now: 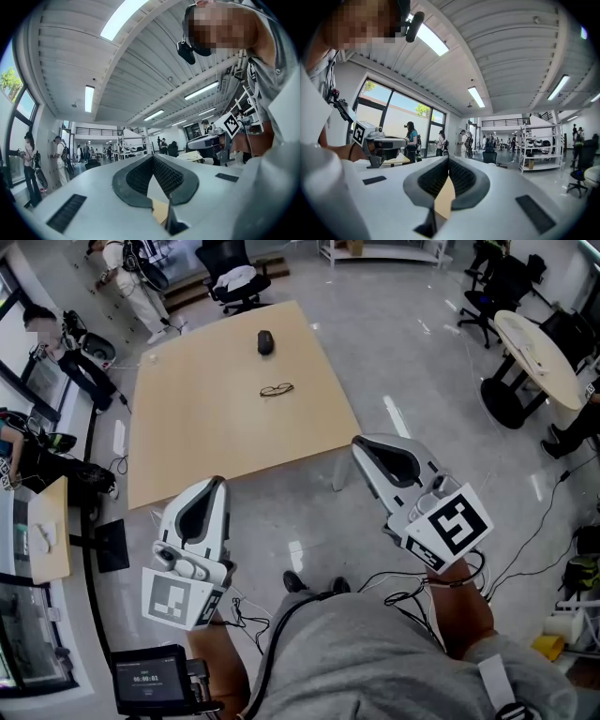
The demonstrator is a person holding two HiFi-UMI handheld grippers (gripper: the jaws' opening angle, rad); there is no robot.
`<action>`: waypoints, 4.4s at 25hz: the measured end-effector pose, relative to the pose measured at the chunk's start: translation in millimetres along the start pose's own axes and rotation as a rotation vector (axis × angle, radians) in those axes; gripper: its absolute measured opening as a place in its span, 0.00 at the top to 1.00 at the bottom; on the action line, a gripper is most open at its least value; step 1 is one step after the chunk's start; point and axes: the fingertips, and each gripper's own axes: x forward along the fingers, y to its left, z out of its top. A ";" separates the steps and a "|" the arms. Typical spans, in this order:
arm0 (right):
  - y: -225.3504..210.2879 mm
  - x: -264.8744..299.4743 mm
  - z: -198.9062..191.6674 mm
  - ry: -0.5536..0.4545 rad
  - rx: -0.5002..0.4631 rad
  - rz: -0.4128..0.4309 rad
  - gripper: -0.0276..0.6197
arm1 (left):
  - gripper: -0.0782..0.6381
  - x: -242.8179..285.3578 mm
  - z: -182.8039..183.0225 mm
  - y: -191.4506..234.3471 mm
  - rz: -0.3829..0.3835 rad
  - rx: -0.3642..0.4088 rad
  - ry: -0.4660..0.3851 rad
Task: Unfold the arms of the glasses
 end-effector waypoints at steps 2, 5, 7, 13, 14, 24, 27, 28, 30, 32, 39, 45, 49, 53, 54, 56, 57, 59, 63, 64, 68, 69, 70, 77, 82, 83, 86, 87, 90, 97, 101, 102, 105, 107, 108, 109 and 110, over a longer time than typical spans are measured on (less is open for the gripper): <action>-0.5 7.8 -1.1 -0.006 0.012 -0.008 0.95 | 0.88 1.9 -4.7 8.9 -0.006 -0.004 0.001; -0.4 21.9 1.1 -0.010 0.020 -0.019 0.95 | 0.88 4.6 -6.9 25.4 -0.015 -0.009 -0.001; 2.2 33.9 4.3 -0.013 0.022 -0.031 0.95 | 0.88 3.9 -6.9 39.5 -0.024 -0.011 -0.006; 17.9 90.6 12.5 -0.017 0.021 -0.062 0.95 | 0.88 -1.2 -13.6 100.5 -0.053 -0.016 -0.025; 19.7 95.6 13.5 -0.019 0.019 -0.067 0.95 | 0.88 -1.6 -14.3 106.1 -0.059 -0.016 -0.029; 34.7 139.3 17.6 0.004 -0.001 -0.092 0.95 | 0.88 -4.9 -22.0 152.5 -0.086 -0.035 -0.057; 29.6 146.1 15.1 0.003 0.000 -0.095 0.95 | 0.88 0.5 -28.5 156.5 -0.090 -0.038 -0.053; 26.5 148.9 13.5 0.005 0.002 -0.093 0.95 | 0.88 4.1 -31.1 157.3 -0.091 -0.039 -0.049; 18.8 155.7 9.3 0.010 0.010 -0.088 0.95 | 0.88 12.7 -35.6 160.5 -0.092 -0.040 -0.037; 8.6 164.3 6.0 0.012 0.018 -0.080 0.95 | 0.88 23.4 -37.9 166.6 -0.086 -0.039 -0.029; -40.6 202.8 -6.9 0.004 0.040 -0.045 0.95 | 0.88 72.7 -51.8 190.0 -0.052 -0.025 -0.004; -104.9 223.5 -18.0 0.007 0.051 -0.003 0.95 | 0.88 141.8 -63.1 191.5 -0.029 -0.022 0.017; -145.8 241.9 -24.5 0.006 0.057 0.026 0.95 | 0.88 187.0 -71.8 197.6 -0.008 -0.020 0.030; -181.0 253.0 -29.6 0.002 0.061 0.049 0.95 | 0.88 224.0 -76.5 195.1 0.003 -0.008 0.043; -189.7 253.4 -32.7 0.002 0.065 0.052 0.95 | 0.88 232.4 -79.1 191.7 0.003 -0.005 0.049; -204.1 253.1 -40.6 0.004 0.079 0.059 0.95 | 0.88 246.7 -85.6 185.2 0.003 -0.002 0.066; -209.6 253.7 -44.3 0.007 0.086 0.063 0.95 | 0.88 252.5 -88.0 184.1 0.005 -0.003 0.072; -218.9 258.9 -49.9 0.014 0.096 0.071 0.95 | 0.88 262.5 -90.8 187.1 0.014 -0.009 0.079; -232.1 280.5 -58.4 0.024 0.117 0.081 0.95 | 0.88 279.0 -101.1 202.6 0.024 -0.018 0.093; -234.6 285.8 -59.8 0.026 0.120 0.082 0.95 | 0.88 283.4 -103.9 207.0 0.025 -0.021 0.095; -246.6 304.7 -61.3 0.031 0.119 0.075 0.95 | 0.88 302.9 -109.5 221.7 0.011 -0.022 0.090; -249.7 310.0 -61.2 0.033 0.120 0.072 0.95 | 0.88 307.9 -110.2 226.6 0.007 -0.022 0.087; -252.6 316.4 -60.8 0.034 0.120 0.068 0.95 | 0.88 313.3 -110.6 233.1 0.003 -0.023 0.083; -269.9 342.1 -57.1 0.033 0.103 0.038 0.95 | 0.88 340.5 -110.6 257.4 -0.029 -0.019 0.051; -272.0 371.9 -56.7 0.043 0.087 0.008 0.95 | 0.88 346.8 -117.1 289.1 -0.054 -0.027 0.029; -272.3 378.9 -57.7 0.045 0.085 0.000 0.95 | 0.88 347.7 -120.9 296.9 -0.058 -0.031 0.027; -276.3 393.1 -63.4 0.049 0.078 -0.022 0.95 | 0.88 353.2 -135.4 311.8 -0.074 -0.043 0.025; -279.2 397.5 -66.7 0.051 0.079 -0.028 0.95 | 0.88 356.8 -141.3 315.7 -0.078 -0.039 0.027; -288.4 414.8 -85.4 0.077 0.108 -0.030 0.95 | 0.88 370.3 -165.9 328.4 -0.071 -0.028 0.052; -321.5 473.1 -198.7 0.237 0.206 0.048 0.94 | 0.88 431.0 -292.5 344.8 -0.093 -0.143 0.205; -310.0 486.9 -269.5 0.393 0.214 0.120 0.94 | 0.88 432.4 -363.4 332.7 -0.130 -0.212 0.345; -306.7 486.5 -286.0 0.432 0.216 0.132 0.94 | 0.88 431.1 -378.4 328.1 -0.141 -0.224 0.377; -298.9 486.6 -339.4 0.543 0.232 0.165 0.94 | 0.88 429.8 -427.3 318.5 -0.165 -0.264 0.465; -297.9 490.5 -376.9 0.608 0.237 0.184 0.94 | 0.88 432.4 -464.8 315.3 -0.174 -0.295 0.518; -297.2 491.6 -393.9 0.637 0.239 0.193 0.94 | 0.88 432.9 -482.4 313.2 -0.178 -0.309 0.546; -295.4 491.7 -409.1 0.664 0.242 0.202 0.94 | 0.88 432.1 -498.1 310.4 -0.180 -0.323 0.573; -292.6 491.3 -423.0 0.691 0.244 0.212 0.93 | 0.88 430.2 -512.0 307.6 -0.180 -0.337 0.597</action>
